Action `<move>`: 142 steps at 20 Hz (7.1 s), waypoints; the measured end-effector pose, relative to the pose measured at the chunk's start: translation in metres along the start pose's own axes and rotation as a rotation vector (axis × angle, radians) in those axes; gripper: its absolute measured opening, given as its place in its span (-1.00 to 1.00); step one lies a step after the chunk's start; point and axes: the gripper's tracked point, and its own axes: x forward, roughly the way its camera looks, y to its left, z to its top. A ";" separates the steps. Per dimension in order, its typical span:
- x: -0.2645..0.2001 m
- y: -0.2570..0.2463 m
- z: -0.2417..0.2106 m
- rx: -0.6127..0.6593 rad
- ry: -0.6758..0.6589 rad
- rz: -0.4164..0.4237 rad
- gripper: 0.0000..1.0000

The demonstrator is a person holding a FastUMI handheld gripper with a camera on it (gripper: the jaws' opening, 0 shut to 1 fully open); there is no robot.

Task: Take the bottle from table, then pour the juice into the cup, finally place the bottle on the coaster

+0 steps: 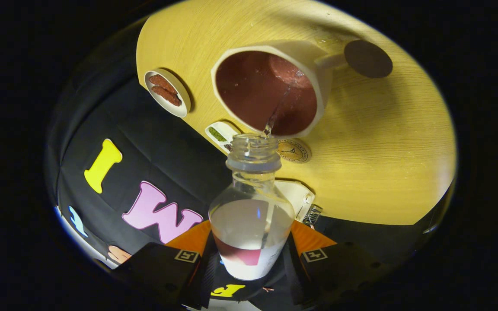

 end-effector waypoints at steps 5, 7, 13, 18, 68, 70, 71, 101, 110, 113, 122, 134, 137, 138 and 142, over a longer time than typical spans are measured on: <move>-0.005 0.013 0.001 0.064 0.000 0.012 0.43; -0.006 0.013 -0.002 0.070 0.009 0.004 0.43; -0.008 0.008 -0.005 0.085 0.008 -0.015 0.43; -0.012 0.001 -0.010 0.072 0.013 -0.030 0.42; -0.037 -0.066 -0.095 -2.010 -0.661 0.010 0.42; -0.028 -0.067 -0.088 -2.096 -0.727 -0.003 0.42; -0.020 -0.066 -0.085 -2.142 -0.753 -0.010 0.42; 0.148 -0.018 0.016 -2.338 -0.928 -0.142 0.50; 0.143 -0.024 0.027 -2.241 -0.913 -0.140 0.59; 0.142 -0.030 0.021 -2.251 -0.884 -0.123 1.00; 0.094 -0.053 -0.003 -2.295 -0.876 -0.124 0.96; -0.059 -0.081 -0.118 -2.347 -0.812 0.131 0.95; -0.103 -0.095 -0.146 -2.429 -0.756 0.198 0.94; -0.117 -0.098 -0.154 -2.451 -0.748 0.212 0.94; -0.155 -0.102 -0.170 -2.402 -0.729 0.267 0.94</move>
